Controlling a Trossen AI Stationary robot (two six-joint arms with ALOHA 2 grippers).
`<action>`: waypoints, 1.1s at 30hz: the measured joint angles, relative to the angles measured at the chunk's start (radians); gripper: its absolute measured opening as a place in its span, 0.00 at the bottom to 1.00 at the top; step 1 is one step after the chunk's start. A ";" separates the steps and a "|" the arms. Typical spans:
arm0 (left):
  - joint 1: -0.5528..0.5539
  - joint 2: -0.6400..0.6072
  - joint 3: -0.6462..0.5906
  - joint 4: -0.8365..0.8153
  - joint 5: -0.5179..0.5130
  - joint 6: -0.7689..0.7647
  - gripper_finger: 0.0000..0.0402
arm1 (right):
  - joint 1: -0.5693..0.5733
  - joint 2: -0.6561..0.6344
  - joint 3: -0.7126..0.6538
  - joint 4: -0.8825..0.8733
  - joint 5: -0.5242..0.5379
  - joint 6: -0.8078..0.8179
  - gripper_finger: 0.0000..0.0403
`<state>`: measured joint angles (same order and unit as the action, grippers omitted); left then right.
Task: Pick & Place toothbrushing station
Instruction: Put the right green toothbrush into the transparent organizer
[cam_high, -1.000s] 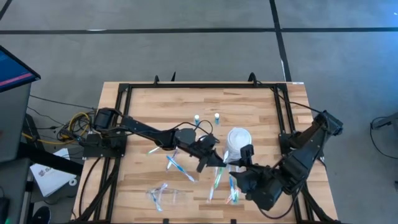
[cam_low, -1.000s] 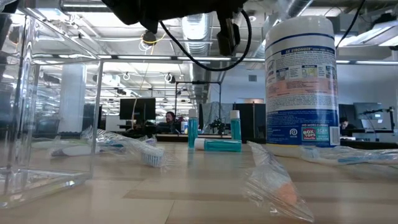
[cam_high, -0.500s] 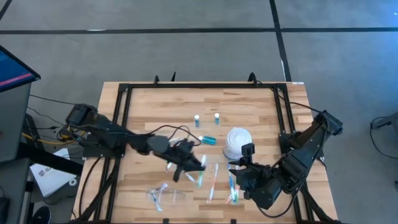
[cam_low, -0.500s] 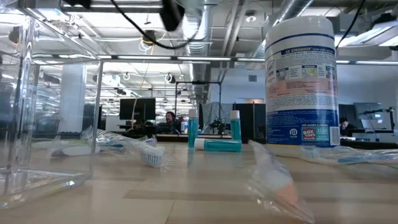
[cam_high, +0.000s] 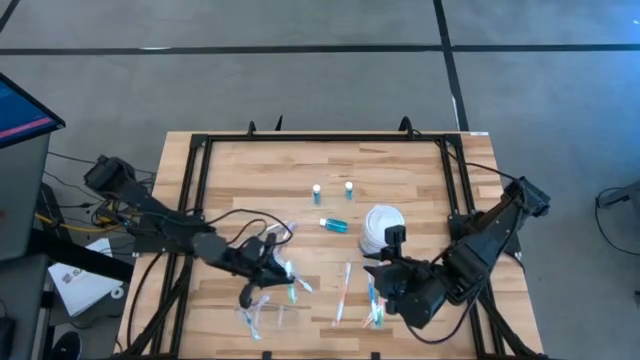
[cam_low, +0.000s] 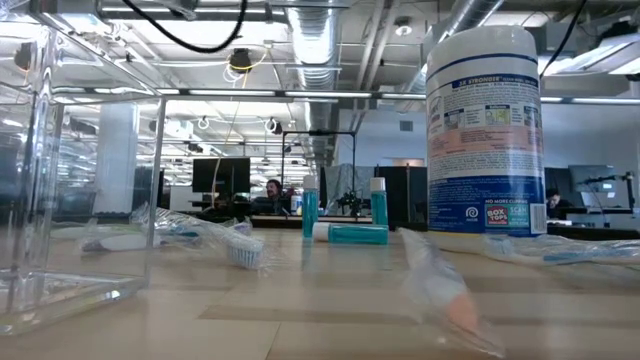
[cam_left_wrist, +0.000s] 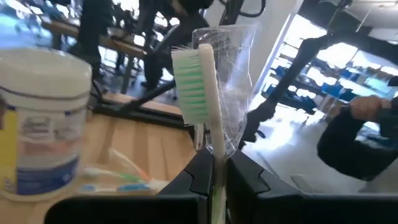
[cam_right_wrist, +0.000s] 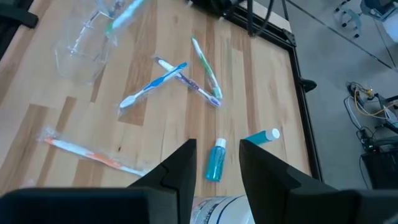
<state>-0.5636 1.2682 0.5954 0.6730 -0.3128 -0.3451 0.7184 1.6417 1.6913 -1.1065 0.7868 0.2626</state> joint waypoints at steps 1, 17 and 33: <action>-0.013 -0.014 -0.006 -0.001 -0.026 0.016 0.03 | -0.002 0.000 0.000 0.000 0.000 0.000 0.28; -0.147 -0.194 -0.076 -0.118 -0.310 0.154 0.03 | -0.001 0.000 0.000 0.003 0.000 0.001 0.28; -0.450 -0.221 -0.076 -0.252 -0.652 0.125 0.03 | -0.001 -0.001 -0.034 0.019 -0.003 0.026 0.28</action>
<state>-1.0132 1.0470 0.5198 0.4211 -0.9651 -0.2197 0.7170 1.6409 1.6577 -1.0874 0.7841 0.2890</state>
